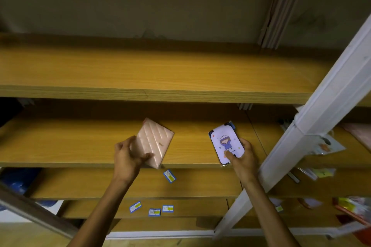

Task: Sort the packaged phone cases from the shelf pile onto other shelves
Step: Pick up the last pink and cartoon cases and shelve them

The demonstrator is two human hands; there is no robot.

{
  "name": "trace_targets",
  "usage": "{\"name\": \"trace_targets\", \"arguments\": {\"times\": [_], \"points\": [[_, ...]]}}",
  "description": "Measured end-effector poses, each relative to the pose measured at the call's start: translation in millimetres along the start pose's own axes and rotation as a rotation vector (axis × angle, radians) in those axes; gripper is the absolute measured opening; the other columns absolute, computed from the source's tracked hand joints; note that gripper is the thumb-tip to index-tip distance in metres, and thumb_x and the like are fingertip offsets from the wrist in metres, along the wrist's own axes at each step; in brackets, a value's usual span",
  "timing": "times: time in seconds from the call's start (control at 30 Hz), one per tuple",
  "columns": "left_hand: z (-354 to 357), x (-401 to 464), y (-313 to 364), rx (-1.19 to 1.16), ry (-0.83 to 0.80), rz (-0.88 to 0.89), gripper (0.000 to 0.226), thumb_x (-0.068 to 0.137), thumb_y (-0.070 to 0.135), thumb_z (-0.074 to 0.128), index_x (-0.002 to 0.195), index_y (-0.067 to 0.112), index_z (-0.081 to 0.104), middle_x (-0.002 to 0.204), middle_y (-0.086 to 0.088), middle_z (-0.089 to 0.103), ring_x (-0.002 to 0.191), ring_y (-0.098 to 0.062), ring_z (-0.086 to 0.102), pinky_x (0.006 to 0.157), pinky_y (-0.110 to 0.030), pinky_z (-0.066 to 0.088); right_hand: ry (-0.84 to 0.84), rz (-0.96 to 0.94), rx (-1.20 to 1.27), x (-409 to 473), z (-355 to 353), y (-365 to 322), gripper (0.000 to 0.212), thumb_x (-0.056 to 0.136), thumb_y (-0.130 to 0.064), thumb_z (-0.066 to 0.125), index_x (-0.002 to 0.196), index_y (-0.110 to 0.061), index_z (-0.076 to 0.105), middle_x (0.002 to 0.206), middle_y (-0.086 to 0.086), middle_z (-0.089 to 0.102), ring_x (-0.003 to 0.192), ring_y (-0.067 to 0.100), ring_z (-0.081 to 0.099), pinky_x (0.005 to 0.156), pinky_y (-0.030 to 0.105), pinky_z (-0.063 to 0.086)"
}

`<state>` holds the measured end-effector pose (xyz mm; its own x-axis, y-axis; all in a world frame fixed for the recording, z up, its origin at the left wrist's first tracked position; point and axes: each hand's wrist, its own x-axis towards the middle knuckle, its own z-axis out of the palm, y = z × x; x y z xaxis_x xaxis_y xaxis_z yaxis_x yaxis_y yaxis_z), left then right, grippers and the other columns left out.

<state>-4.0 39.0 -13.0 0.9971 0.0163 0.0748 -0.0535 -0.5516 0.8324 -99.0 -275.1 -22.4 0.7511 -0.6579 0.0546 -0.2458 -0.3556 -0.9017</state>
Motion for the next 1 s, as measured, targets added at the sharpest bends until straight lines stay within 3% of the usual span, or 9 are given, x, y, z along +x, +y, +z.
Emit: {"name": "trace_targets", "arguments": {"times": [0.13, 0.23, 0.37, 0.57, 0.63, 0.77, 0.83, 0.93, 1.0], "points": [[0, 0, -2, -0.225, -0.08, -0.107, 0.061, 0.072, 0.004, 0.081, 0.126, 0.009, 0.053, 0.126, -0.019, 0.056, 0.103, -0.029, 0.059, 0.067, -0.035, 0.059, -0.056, 0.01, 0.139, -7, -5, -4, 0.043, 0.086, -0.004, 0.067, 0.124, -0.011, 0.049, 0.12, 0.008, 0.059, 0.089, 0.008, 0.059, 0.049, 0.01, 0.05], [-1, -4, -1, -0.42, -0.136, -0.13, 0.056, 0.076, -0.005, 0.074, 0.125, 0.012, 0.051, 0.119, -0.016, 0.056, 0.098, -0.034, 0.062, 0.049, -0.035, 0.059, -0.065, 0.041, 0.244, -15, -11, -4, 0.038, 0.087, -0.006, 0.065, 0.121, -0.014, 0.05, 0.117, 0.006, 0.06, 0.088, 0.006, 0.062, 0.05, 0.015, 0.053], [-3, -15, 9, -0.546, -0.278, -0.147, 0.075, 0.078, -0.006, 0.071, 0.139, 0.025, 0.042, 0.115, -0.008, 0.057, 0.091, -0.034, 0.066, 0.057, -0.045, 0.06, -0.041, 0.054, 0.328, -32, -25, -7, 0.04, 0.086, -0.009, 0.068, 0.121, -0.018, 0.051, 0.115, 0.002, 0.063, 0.091, 0.009, 0.066, 0.054, 0.02, 0.055], [7, -42, 32, -0.648, -0.499, -0.095, 0.069, 0.08, -0.005, 0.069, 0.135, 0.029, 0.045, 0.118, -0.013, 0.06, 0.095, -0.035, 0.067, 0.062, -0.048, 0.06, 0.061, 0.032, 0.361, -75, -62, -11, 0.048, 0.079, -0.018, 0.076, 0.122, -0.018, 0.053, 0.114, -0.002, 0.064, 0.095, 0.015, 0.068, 0.059, 0.026, 0.058], [12, -56, 43, -0.654, -0.582, -0.086, 0.068, 0.081, -0.003, 0.068, 0.135, 0.031, 0.045, 0.117, -0.009, 0.061, 0.094, -0.032, 0.068, 0.061, -0.044, 0.06, 0.107, 0.008, 0.338, -98, -82, -14, 0.05, 0.074, -0.025, 0.072, 0.12, -0.02, 0.055, 0.112, -0.007, 0.064, 0.094, 0.006, 0.068, 0.06, 0.021, 0.056], [29, -91, 64, -0.695, -0.745, -0.064, 0.066, 0.081, -0.006, 0.066, 0.132, 0.031, 0.044, 0.115, -0.003, 0.061, 0.094, -0.03, 0.068, 0.06, -0.041, 0.061, 0.266, 0.001, 0.376, -144, -123, -2, 0.044, 0.079, -0.004, 0.074, 0.115, -0.024, 0.058, 0.108, -0.015, 0.066, 0.096, 0.007, 0.067, 0.067, 0.023, 0.057], [40, -110, 72, -0.689, -0.83, -0.038, 0.066, 0.081, -0.009, 0.065, 0.132, 0.029, 0.044, 0.119, 0.0, 0.059, 0.096, -0.027, 0.066, 0.06, -0.043, 0.061, 0.327, 0.021, 0.401, -165, -146, 10, 0.049, 0.076, -0.012, 0.078, 0.119, -0.019, 0.058, 0.116, -0.003, 0.065, 0.103, 0.02, 0.065, 0.074, 0.034, 0.059], [61, -136, 85, -0.687, -0.944, 0.013, 0.067, 0.079, -0.01, 0.067, 0.132, 0.025, 0.046, 0.125, -0.003, 0.058, 0.096, -0.025, 0.068, 0.06, -0.05, 0.06, 0.409, 0.058, 0.435, -192, -181, 20, 0.061, 0.067, -0.038, 0.078, 0.122, -0.02, 0.057, 0.116, 0.003, 0.066, 0.102, 0.025, 0.066, 0.07, 0.035, 0.059], [76, -152, 99, -0.676, -1.009, 0.034, 0.069, 0.076, -0.008, 0.072, 0.132, 0.024, 0.047, 0.124, -0.007, 0.059, 0.095, -0.021, 0.069, 0.06, -0.051, 0.059, 0.462, 0.064, 0.45, -206, -202, 27, 0.05, 0.072, -0.032, 0.074, 0.12, -0.026, 0.059, 0.114, -0.001, 0.067, 0.098, 0.023, 0.068, 0.067, 0.037, 0.058]]}}
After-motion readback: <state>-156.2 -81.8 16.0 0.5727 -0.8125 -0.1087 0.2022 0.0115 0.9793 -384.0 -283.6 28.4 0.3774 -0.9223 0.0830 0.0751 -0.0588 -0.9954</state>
